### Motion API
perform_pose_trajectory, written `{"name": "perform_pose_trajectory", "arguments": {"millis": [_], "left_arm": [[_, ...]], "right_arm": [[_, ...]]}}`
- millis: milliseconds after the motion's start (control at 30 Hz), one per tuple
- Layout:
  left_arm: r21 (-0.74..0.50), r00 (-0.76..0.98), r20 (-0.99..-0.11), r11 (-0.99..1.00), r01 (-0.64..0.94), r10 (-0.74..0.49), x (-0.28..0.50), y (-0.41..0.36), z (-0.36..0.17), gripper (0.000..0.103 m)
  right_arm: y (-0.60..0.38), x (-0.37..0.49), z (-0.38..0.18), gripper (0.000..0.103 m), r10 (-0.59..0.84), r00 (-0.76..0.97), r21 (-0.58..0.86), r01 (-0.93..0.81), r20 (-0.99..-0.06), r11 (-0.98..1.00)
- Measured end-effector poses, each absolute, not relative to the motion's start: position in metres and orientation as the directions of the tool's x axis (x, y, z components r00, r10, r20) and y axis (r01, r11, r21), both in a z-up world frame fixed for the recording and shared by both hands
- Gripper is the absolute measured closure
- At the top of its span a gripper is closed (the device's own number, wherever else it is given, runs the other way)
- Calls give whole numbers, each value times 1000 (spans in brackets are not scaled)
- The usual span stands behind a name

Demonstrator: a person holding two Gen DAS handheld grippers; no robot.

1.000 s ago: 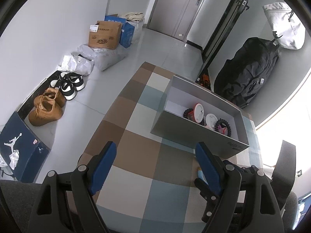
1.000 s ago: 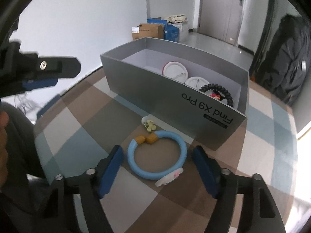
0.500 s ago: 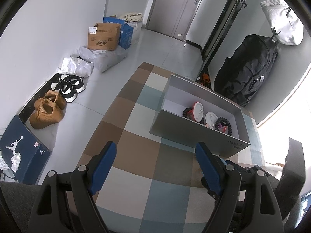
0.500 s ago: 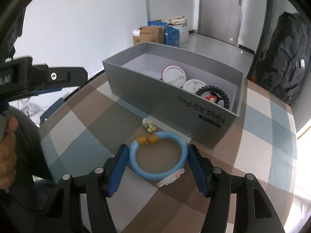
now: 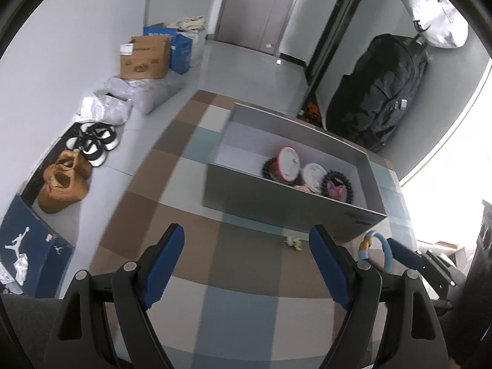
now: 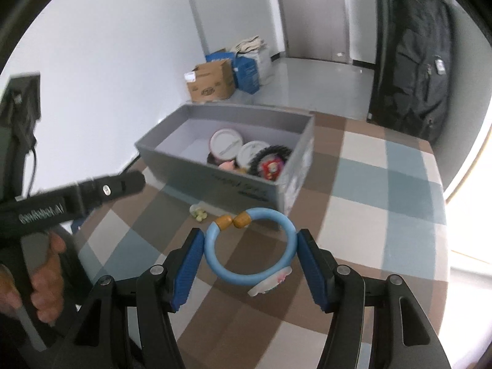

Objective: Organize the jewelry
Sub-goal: 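Grasp the blue ring with the right tool and lift it, then grasp the small yellow-green toy with the left tool while the right holds the blue ring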

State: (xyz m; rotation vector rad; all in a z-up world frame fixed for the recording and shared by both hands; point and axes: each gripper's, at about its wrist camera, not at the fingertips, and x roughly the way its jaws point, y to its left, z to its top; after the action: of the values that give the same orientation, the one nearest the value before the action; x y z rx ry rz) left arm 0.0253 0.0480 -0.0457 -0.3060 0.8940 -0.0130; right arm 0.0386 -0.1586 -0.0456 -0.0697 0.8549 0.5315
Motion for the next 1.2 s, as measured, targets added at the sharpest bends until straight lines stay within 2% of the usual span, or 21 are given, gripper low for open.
{"name": "perform_pose_trajectory", "arguments": {"millis": [233, 700, 733, 800, 967, 1033, 1200], "left_arm": [[-262, 619, -767, 963, -62, -168, 31, 31, -49, 23], [-123, 544, -834, 992, -16, -94, 49, 2, -72, 25], [-109, 544, -835, 994, -11, -85, 49, 0, -73, 27], [-85, 536, -841, 996, 2, -73, 50, -4, -75, 39], [-43, 543, -838, 999, 28, -51, 48, -10, -76, 47], [-21, 548, -836, 999, 30, -34, 46, -11, -75, 55], [-31, 545, -836, 997, 67, -63, 45, -15, -74, 88]], "right_arm": [[-180, 42, -33, 42, 435, 559, 194, -438, -706, 878], [-203, 46, -19, 42, 471, 581, 254, -417, -664, 873], [-204, 46, -18, 42, 473, 581, 257, -417, -662, 872], [-206, 48, -18, 42, 478, 581, 267, -414, -659, 870], [-209, 49, -16, 42, 489, 581, 286, -409, -651, 867], [-209, 49, -15, 42, 491, 581, 288, -411, -649, 865], [-208, 50, -15, 42, 494, 577, 288, -415, -650, 863]]}}
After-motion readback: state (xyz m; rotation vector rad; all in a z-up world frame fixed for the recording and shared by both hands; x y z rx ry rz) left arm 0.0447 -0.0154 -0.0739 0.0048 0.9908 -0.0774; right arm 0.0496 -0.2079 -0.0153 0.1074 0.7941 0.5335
